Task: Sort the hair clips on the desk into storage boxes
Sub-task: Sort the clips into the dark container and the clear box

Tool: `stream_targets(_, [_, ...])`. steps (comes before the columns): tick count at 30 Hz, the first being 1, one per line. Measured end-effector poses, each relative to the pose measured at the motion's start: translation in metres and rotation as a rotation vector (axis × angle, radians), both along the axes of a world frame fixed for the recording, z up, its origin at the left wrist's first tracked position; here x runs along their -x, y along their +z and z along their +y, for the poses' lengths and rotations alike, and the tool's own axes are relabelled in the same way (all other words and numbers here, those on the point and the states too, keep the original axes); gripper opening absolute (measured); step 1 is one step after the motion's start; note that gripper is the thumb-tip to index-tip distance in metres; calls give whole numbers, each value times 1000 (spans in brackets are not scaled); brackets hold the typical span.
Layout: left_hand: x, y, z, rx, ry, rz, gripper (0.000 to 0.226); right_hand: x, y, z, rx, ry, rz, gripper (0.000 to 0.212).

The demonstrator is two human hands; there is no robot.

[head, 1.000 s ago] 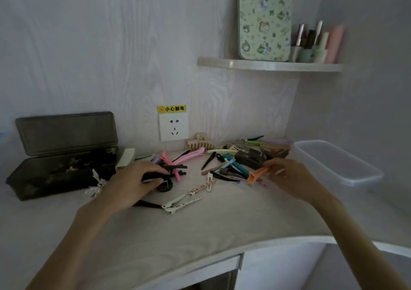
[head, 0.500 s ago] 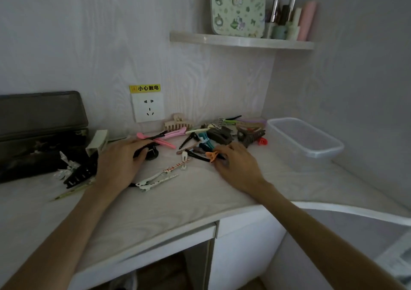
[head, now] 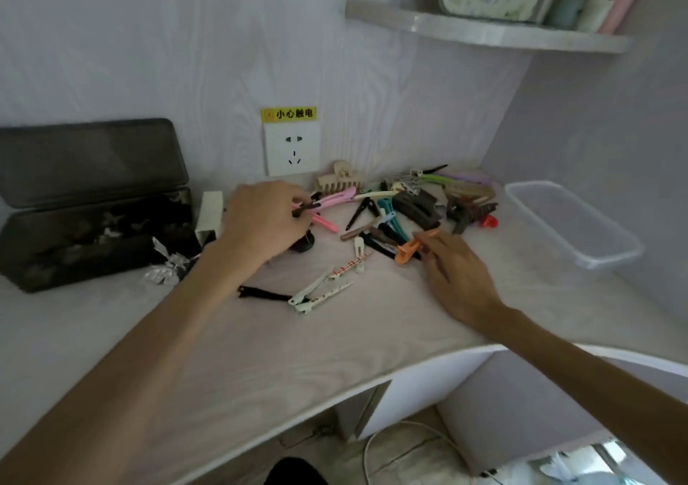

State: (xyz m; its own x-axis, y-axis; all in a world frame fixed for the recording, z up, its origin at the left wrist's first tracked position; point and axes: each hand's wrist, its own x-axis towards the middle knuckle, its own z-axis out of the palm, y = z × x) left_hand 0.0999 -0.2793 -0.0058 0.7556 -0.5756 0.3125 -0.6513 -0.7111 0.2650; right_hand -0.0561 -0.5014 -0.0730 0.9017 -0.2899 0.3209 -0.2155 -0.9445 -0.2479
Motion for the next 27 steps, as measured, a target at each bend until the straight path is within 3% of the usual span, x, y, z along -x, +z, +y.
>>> stream_targets(5, [-22,29,-27,-189,-175,259,29,-6,17,-4,-5,-40,139,35])
stream_targets(10, [-36,47,-43,-422,-313,482,32,-8,64,-3,-234,-55,567,47])
stream_targets(14, [-40,59,-56,-539,-390,591,40,3,90,-15,-340,-38,754,50])
stream_targets(19, [-42,53,-113,-516,-440,456,52,-4,115,-50,-366,-72,689,40])
stream_targets(22, [-30,39,-147,-434,-494,404,66,-21,121,-71,-216,-67,507,31])
stream_targets(25, [-19,22,-171,-415,-524,344,68,-40,116,-105,-124,-38,245,39])
stream_targets(27, [-20,15,-171,-382,-526,356,71,-49,110,-123,-98,-74,358,51])
